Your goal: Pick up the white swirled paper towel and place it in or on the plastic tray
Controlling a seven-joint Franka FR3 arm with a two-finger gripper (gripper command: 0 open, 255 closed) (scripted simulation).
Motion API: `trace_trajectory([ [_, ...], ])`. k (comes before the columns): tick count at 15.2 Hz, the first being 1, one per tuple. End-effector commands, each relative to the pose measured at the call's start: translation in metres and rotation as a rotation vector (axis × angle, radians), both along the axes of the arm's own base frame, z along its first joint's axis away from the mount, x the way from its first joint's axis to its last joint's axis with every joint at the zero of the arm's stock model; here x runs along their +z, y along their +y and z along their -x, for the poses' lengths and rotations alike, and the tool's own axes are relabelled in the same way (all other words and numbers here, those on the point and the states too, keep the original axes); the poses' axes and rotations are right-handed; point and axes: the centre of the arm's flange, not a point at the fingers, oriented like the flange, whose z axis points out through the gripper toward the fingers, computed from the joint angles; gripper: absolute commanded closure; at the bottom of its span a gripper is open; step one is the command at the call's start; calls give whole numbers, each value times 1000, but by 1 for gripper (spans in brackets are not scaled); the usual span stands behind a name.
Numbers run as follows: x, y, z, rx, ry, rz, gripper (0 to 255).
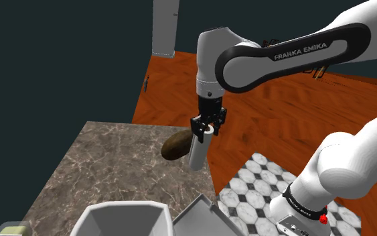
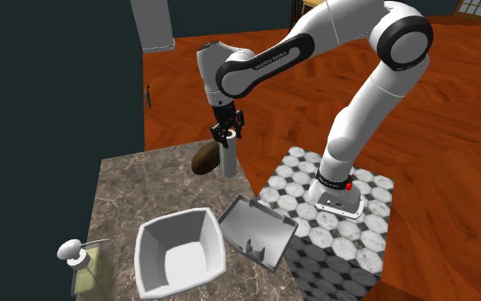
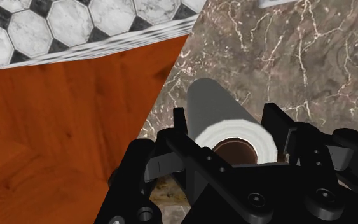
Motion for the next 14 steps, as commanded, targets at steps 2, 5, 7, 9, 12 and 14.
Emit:
trace_trajectory([
  [2, 15, 0, 0, 0, 0, 0, 255],
  [5, 31, 0, 0, 0, 0, 0, 255],
  [7, 42, 0, 0, 0, 0, 0, 255],
  [9, 52, 0, 0, 0, 0, 0, 255],
  [12, 68, 0, 0, 0, 0, 0, 255],
  [14, 79, 0, 0, 0, 0, 0, 255],
])
